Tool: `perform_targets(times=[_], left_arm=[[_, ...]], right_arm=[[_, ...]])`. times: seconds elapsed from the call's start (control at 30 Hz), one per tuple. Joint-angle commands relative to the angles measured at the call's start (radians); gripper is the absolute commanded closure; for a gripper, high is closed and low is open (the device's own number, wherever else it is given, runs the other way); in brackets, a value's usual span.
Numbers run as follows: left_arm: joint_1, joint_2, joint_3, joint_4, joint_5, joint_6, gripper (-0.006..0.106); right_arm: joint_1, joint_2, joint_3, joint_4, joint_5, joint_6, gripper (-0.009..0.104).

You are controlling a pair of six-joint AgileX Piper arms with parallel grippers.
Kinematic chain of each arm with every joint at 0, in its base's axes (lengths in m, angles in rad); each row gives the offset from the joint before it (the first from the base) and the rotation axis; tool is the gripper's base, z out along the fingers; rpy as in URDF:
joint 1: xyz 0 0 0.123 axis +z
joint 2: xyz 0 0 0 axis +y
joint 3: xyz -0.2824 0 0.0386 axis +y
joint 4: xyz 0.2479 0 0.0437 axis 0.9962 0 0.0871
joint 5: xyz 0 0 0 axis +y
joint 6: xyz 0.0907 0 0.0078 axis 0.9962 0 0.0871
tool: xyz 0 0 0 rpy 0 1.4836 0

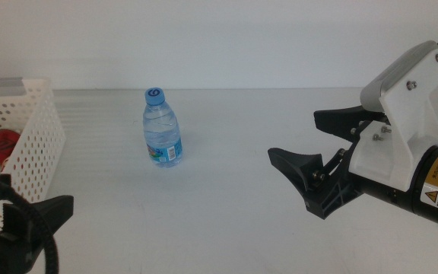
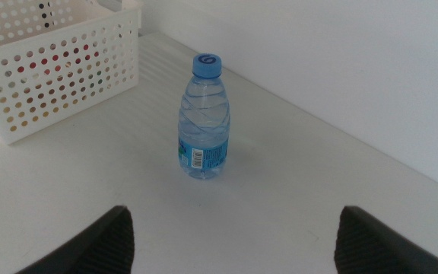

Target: Use arms to grab the bottles and put them into the dustbin to the left of the table.

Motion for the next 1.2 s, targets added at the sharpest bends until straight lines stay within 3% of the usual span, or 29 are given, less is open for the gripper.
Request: perform_targets(times=[0.0,0.37,0.73,0.97,1.17], left_arm=[[-0.004,0.002,-0.028,-0.003,-0.068,-0.013,0.010],[-0.004,0.034,-0.081,-0.011,-0.201,-0.013,0.010],[-0.004,0.265,-0.261,0.019,-0.294,0.037,0.010],[-0.007,0.357,-0.216,-0.010,-0.399,0.081,0.010],[-0.064,0.386,-0.032,-0.017,-0.715,0.101,0.010]], right_arm=[[0.003,-0.021,-0.022,-0.006,-0.066,-0.009,0.021],[0.003,-0.021,-0.022,-0.006,-0.066,-0.009,0.021],[0.003,-0.021,-0.022,-0.006,-0.066,-0.009,0.021],[0.003,-0.021,-0.022,-0.006,-0.066,-0.009,0.021],[0.003,-0.021,-0.022,-0.006,-0.066,-0.009,0.021]])
